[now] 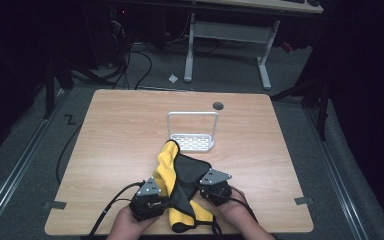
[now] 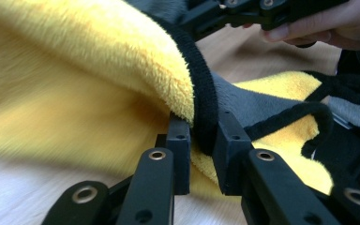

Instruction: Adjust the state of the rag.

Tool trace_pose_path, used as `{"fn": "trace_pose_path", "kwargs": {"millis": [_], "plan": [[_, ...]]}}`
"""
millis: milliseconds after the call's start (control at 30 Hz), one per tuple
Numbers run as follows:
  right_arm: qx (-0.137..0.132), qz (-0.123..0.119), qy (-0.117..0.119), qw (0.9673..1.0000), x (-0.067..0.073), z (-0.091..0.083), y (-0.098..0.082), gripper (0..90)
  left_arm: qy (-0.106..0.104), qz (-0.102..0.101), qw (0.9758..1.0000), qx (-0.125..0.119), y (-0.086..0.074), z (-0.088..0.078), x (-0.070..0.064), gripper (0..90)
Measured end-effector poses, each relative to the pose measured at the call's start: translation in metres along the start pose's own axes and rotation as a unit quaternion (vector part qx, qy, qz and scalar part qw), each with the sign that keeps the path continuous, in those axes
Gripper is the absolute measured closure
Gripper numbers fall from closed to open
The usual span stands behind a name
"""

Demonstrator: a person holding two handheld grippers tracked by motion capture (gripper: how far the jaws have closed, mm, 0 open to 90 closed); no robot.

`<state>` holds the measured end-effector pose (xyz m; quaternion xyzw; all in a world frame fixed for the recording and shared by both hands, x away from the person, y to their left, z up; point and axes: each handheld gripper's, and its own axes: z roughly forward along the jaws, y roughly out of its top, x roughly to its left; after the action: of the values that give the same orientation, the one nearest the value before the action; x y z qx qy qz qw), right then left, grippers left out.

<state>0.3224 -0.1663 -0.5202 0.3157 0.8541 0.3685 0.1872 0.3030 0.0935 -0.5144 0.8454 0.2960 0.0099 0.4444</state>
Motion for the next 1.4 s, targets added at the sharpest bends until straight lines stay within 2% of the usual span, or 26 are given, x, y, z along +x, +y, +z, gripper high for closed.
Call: {"fn": "trace_pose_path", "kwargs": {"millis": [133,167,200,333,400,500,533,600,633,667,700,733,833,867,900,933,967,1000,1033,1100,1133,1167,1200,1267,1400], "plan": [[0.001,0.015,-0.021,0.9997,-0.013,-0.007,-0.007,85.5,0.025,-0.017,0.9995,0.001,-0.005,-0.016,0.016,82.0],[0.001,0.015,-0.021,0.9997,-0.013,-0.007,-0.007,85.5,0.025,-0.017,0.9995,0.001,-0.005,-0.016,0.016,82.4],[0.003,0.024,-0.031,0.9992,-0.021,-0.012,-0.011,85.3,0.038,-0.029,0.9988,-0.003,-0.007,-0.025,0.027,82.7],[0.004,0.048,-0.045,0.9978,-0.037,-0.019,-0.018,85.1,0.064,-0.059,0.9961,-0.01,-0.014,-0.039,0.049,84.0],[0.004,0.052,-0.048,0.9974,-0.039,-0.021,-0.02,85.1,0.071,-0.067,0.9952,-0.011,-0.016,-0.042,0.054,84.4],[0.008,0.059,-0.061,0.9964,-0.046,-0.023,-0.022,85.1,0.089,-0.084,0.9924,-0.013,-0.021,-0.051,0.067,84.6],[0.01,0.062,-0.068,0.9957,-0.05,-0.024,-0.023,85.1,0.098,-0.098,0.9902,-0.013,-0.024,-0.057,0.076,84.7],[0.012,0.068,-0.073,0.9949,-0.054,-0.025,-0.025,85.0,0.104,-0.108,0.9886,-0.007,-0.028,-0.06,0.082,84.8],[0.012,0.068,-0.073,0.9949,-0.054,-0.025,-0.025,85.0,0.104,-0.108,0.9886,-0.007,-0.028,-0.06,0.082,84.8],[0.015,0.075,-0.076,0.9942,-0.059,-0.025,-0.027,84.8,0.102,-0.115,0.988,0.001,-0.03,-0.06,0.086,84.8],[0.015,0.077,-0.078,0.9938,-0.061,-0.025,-0.027,84.8,0.102,-0.115,0.988,0.001,-0.03,-0.06,0.086,84.7],[0.018,0.08,-0.081,0.9933,-0.063,-0.025,-0.028,84.6,0.091,-0.115,0.989,0.017,-0.031,-0.056,0.086,84.7],[0.023,0.09,-0.087,0.9918,-0.068,-0.026,-0.031,83.7,0.093,-0.105,0.9898,0.027,-0.031,-0.052,0.083,84.5],[0.023,0.09,-0.087,0.9918,-0.068,-0.026,-0.031,83.7,0.099,-0.098,0.9898,0.03,-0.031,-0.051,0.082,84.5],[0.026,0.097,-0.086,0.9912,-0.07,-0.025,-0.032,82.3,0.116,-0.09,0.9886,0.03,-0.03,-0.051,0.08,84.2],[0.026,0.097,-0.086,0.9912,-0.07,-0.025,-0.032,82.3,0.116,-0.09,0.9886,0.03,-0.03,-0.051,0.08,84.2],[0.026,0.097,-0.081,0.9917,-0.069,-0.025,-0.033,76.6,0.122,-0.09,0.988,0.029,-0.03,-0.051,0.081,84.0],[0.026,0.097,-0.081,0.9917,-0.069,-0.025,-0.033,76.6,0.132,-0.09,0.9868,0.026,-0.03,-0.051,0.083,84.0],[0.023,0.096,-0.079,0.992,-0.069,-0.025,-0.032,72.1,0.143,-0.092,0.9852,0.023,-0.031,-0.052,0.085,83.9],[0.013,0.101,-0.073,0.9921,-0.068,-0.027,-0.031,62.6,0.171,-0.097,0.9803,0.011,-0.032,-0.053,0.093,83.3],[-0.001,0.109,-0.068,0.9918,-0.067,-0.031,-0.028,56.9,0.198,-0.111,0.9739,-0.005,-0.033,-0.057,0.105,80.1],[-0.001,0.109,-0.068,0.9918,-0.067,-0.031,-0.028,56.9,0.198,-0.111,0.9739,-0.005,-0.033,-0.057,0.105,77.3],[-0.014,0.11,-0.063,0.9919,-0.064,-0.034,-0.024,50.8,0.222,-0.124,0.9671,-0.009,-0.032,-0.059,0.112,73.3],[-0.022,0.105,-0.06,0.9924,-0.06,-0.037,-0.02,48.6,0.233,-0.121,0.965,-0.009,-0.031,-0.061,0.111,70.5],[-0.042,0.096,-0.061,0.9926,-0.053,-0.044,-0.015,45.1,0.238,-0.111,0.9649,-0.013,-0.03,-0.062,0.104,68.8]]}}
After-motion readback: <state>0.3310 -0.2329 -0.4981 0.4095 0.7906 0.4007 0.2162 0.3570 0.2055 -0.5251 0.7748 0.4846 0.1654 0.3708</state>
